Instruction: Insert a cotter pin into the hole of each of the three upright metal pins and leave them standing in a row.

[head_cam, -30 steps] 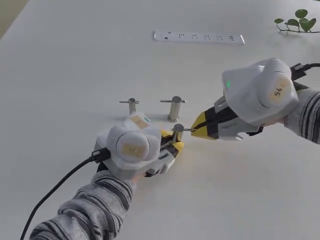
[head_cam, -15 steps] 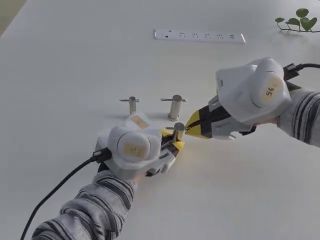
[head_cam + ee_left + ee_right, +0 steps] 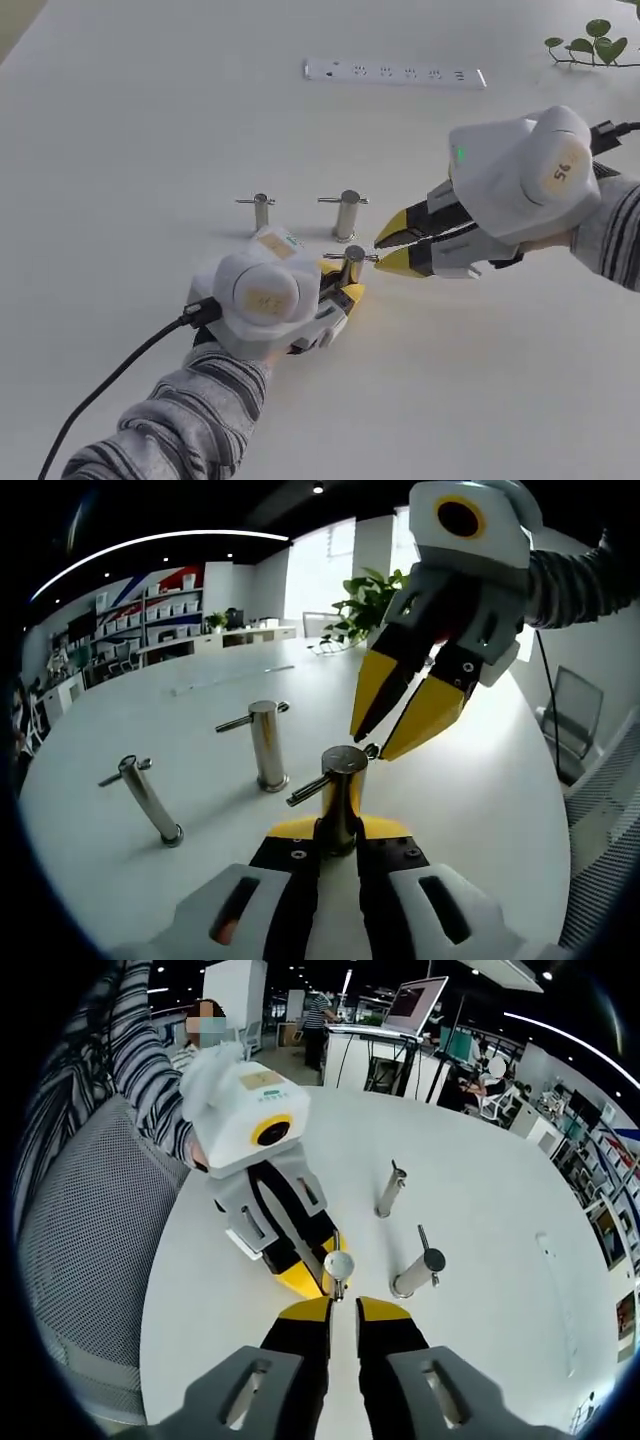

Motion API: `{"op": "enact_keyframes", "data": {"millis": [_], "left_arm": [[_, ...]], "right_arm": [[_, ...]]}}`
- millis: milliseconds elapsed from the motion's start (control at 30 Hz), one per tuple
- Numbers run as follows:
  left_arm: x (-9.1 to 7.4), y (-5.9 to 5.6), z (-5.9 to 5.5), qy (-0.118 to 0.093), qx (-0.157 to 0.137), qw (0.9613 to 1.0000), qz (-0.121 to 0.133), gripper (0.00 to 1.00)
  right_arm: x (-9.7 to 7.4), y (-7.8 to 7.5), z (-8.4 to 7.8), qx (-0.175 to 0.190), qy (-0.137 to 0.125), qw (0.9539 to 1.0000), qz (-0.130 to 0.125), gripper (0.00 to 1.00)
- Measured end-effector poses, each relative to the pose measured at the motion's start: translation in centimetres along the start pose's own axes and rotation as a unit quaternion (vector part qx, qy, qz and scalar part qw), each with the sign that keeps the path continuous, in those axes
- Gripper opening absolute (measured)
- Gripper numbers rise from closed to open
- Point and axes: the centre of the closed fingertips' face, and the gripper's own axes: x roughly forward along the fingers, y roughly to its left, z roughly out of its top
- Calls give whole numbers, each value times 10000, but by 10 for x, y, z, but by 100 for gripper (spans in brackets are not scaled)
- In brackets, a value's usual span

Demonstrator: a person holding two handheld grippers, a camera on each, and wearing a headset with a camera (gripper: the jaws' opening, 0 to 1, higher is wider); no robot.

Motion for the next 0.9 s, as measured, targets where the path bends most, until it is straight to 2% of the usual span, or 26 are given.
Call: {"op": "enact_keyframes", "data": {"millis": [200,467,833,900], "left_arm": [[1,0,0,5,-6,10000,19,10],[1,1,0,1,-1,10000,13,10],[2,0,0,44,93,9999,18,10],[2,1,-1,69,83,9999,23,11]], "right_arm": [[3,2,-1,19,-22,10000,78,0],[7,2,0,-46,-19,9999,91,0],[9,2,0,43,-11,10000,62,0],[10,1,-2,69,35,10000,35,3]]}}
